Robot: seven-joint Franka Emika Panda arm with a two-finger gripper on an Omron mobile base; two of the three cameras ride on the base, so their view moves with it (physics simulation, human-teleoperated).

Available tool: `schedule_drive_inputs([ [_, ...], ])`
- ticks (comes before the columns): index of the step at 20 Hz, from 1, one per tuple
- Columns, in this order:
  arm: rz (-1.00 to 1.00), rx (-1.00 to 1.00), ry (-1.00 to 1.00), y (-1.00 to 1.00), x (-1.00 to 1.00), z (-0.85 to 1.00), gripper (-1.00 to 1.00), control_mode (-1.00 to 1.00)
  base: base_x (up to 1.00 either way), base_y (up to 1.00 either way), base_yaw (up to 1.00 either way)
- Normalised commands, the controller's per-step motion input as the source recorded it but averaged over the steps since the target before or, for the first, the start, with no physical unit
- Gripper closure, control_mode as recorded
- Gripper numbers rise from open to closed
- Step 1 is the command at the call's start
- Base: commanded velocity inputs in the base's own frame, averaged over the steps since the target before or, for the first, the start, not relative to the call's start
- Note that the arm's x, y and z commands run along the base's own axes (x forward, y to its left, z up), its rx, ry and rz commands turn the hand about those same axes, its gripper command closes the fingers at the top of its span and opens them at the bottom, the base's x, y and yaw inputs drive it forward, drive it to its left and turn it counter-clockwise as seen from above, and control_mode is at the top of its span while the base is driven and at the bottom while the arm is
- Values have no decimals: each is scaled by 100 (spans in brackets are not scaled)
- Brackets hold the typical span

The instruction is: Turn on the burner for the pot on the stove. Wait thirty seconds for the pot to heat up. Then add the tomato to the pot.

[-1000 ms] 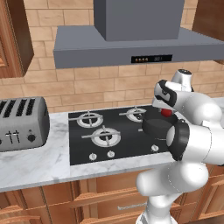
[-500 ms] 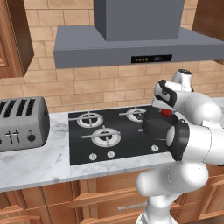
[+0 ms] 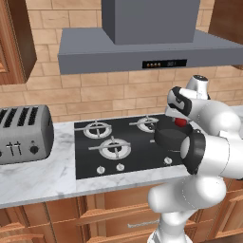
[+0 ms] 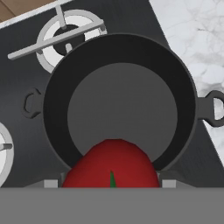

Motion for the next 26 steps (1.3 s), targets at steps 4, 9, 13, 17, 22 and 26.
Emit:
schedule_drive_inputs([
  [4, 0, 0, 0, 0, 0, 0, 100, -100, 0, 0, 0],
  [9, 0, 0, 0, 0, 0, 0, 100, -100, 0, 0, 0],
  [13, 0, 0, 0, 0, 0, 0, 100, -100, 0, 0, 0],
  [17, 0, 0, 0, 0, 0, 0, 100, -100, 0, 0, 0],
  [22, 0, 0, 0, 0, 0, 0, 100, -100, 0, 0, 0],
  [26, 0, 0, 0, 0, 0, 0, 100, -100, 0, 0, 0],
])
